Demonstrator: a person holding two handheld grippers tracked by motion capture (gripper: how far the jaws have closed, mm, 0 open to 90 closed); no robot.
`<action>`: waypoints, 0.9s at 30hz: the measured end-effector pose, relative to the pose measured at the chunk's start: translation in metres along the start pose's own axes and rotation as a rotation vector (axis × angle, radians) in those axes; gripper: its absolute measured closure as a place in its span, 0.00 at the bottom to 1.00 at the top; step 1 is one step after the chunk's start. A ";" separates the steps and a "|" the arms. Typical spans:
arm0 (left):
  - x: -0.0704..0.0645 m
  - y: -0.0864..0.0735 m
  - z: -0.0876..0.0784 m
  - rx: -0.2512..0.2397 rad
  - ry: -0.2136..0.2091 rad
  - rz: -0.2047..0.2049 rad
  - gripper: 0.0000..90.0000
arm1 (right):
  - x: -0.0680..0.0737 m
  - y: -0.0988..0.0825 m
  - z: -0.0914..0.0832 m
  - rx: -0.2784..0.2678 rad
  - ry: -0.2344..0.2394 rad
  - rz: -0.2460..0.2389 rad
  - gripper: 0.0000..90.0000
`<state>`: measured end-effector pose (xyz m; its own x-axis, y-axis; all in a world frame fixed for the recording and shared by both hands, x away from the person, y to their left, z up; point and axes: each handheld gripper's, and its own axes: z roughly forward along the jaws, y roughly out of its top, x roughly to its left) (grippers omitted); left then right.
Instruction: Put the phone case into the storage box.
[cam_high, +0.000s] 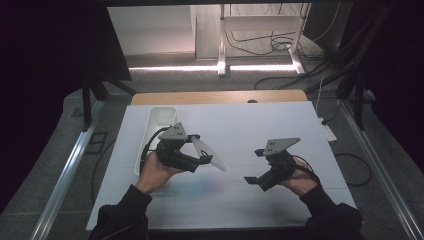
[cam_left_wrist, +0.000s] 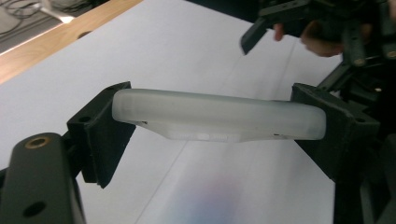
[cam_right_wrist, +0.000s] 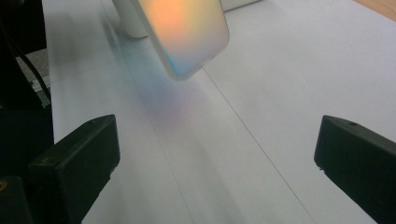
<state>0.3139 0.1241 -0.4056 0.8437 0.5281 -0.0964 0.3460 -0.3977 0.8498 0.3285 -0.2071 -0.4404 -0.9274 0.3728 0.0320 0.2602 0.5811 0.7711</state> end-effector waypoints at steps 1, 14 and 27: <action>0.000 0.000 0.000 0.001 0.006 -0.006 0.19 | -0.001 -0.001 -0.001 0.003 -0.005 0.007 0.00; 0.009 0.005 -0.011 0.010 0.091 -0.037 0.19 | -0.005 -0.017 -0.021 0.006 -0.098 0.088 0.00; 0.021 0.014 -0.020 0.033 0.164 -0.089 0.19 | -0.010 -0.038 -0.038 0.037 -0.215 0.139 0.00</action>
<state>0.3282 0.1448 -0.3848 0.7323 0.6760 -0.0823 0.4316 -0.3672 0.8239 0.3177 -0.2599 -0.4460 -0.8044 0.5940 -0.0029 0.3944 0.5378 0.7451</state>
